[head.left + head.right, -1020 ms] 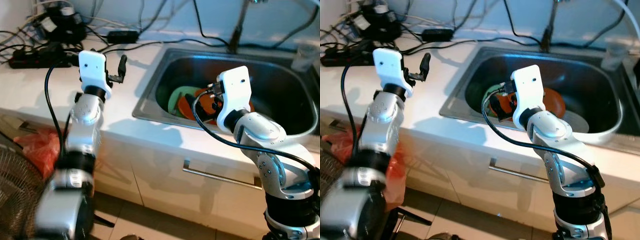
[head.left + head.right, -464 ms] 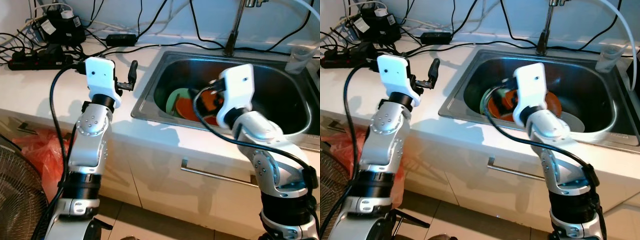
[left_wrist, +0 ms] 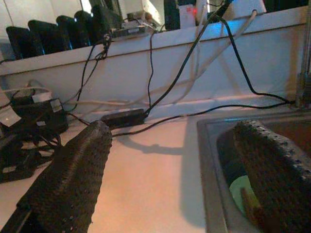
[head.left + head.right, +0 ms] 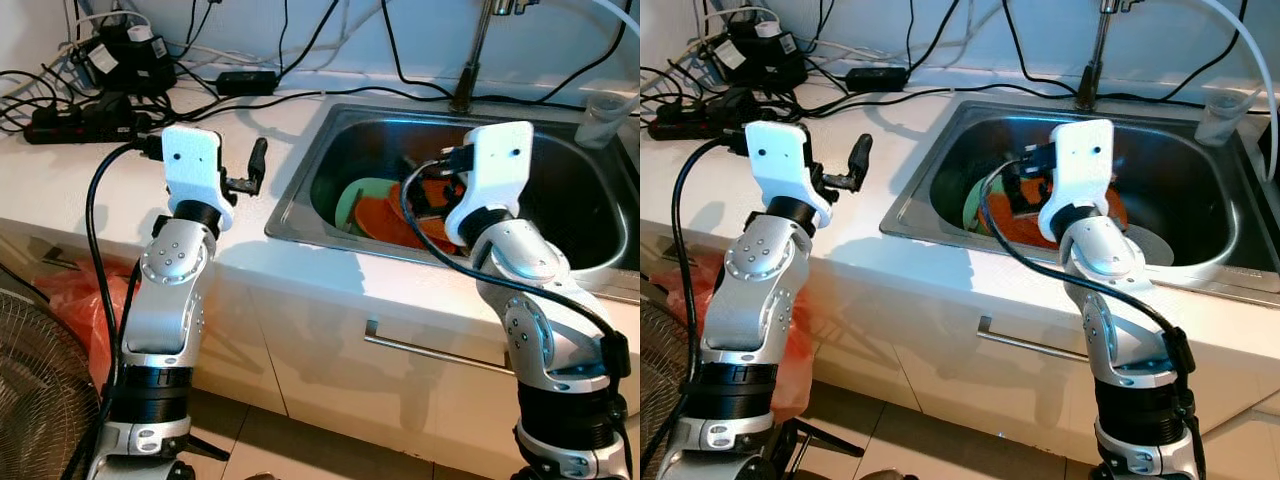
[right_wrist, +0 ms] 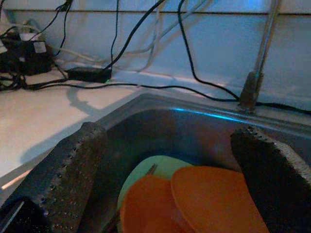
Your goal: Kitchen organization
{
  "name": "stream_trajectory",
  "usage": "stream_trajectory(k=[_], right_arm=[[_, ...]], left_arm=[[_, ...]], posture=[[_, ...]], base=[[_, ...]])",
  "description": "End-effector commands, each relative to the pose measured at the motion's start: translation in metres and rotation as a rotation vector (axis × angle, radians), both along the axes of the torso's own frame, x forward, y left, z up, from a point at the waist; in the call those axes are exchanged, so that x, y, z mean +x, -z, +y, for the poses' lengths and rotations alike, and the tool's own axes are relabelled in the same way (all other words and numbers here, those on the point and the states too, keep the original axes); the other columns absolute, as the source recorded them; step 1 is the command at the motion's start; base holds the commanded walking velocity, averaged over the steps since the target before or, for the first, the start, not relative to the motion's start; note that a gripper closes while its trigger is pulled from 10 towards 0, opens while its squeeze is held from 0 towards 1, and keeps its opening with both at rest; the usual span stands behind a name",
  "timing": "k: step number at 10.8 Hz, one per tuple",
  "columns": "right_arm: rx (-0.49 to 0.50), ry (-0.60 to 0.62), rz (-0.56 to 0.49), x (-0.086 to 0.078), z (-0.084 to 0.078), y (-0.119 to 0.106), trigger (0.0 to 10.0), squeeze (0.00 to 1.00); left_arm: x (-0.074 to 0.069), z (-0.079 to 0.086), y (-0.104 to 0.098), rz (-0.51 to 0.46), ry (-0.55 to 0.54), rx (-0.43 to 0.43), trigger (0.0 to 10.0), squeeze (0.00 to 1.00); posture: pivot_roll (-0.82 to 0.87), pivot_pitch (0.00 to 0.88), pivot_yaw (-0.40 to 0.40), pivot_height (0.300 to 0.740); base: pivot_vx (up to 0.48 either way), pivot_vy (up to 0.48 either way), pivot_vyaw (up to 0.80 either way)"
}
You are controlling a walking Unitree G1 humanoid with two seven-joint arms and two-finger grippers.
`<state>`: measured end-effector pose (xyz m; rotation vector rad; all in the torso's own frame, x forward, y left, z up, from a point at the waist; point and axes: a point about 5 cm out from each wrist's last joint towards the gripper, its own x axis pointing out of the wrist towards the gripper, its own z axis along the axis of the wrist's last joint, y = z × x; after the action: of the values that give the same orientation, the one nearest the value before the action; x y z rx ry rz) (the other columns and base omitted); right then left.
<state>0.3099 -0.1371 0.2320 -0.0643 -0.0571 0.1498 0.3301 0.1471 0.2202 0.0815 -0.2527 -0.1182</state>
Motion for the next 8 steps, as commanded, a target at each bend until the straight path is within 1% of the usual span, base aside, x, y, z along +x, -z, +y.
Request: stream_trajectory(k=[1,6,8], right_arm=[[-0.004,0.015,-0.011,0.003,-0.003,-0.001,10.0,0.00],[-0.054,0.017,-0.045,0.008,-0.010,-0.009,10.0,0.00],[-0.069,0.023,-0.046,0.009,-0.012,-0.010,10.0,0.00]], left_arm=[[0.000,-0.004,-0.005,-0.005,0.001,-0.016,10.0,0.00],[0.010,-0.020,-0.008,-0.005,0.027,-0.083,10.0,0.00],[0.014,-0.023,-0.006,0.002,0.031,-0.091,10.0,0.00]], posture=[[0.01,0.000,0.091,0.740],[-0.04,0.000,0.072,0.740],[-0.05,0.000,0.072,0.740]], base=[[0.000,0.000,-0.44],[0.000,0.000,0.00],[0.000,0.000,0.00]])
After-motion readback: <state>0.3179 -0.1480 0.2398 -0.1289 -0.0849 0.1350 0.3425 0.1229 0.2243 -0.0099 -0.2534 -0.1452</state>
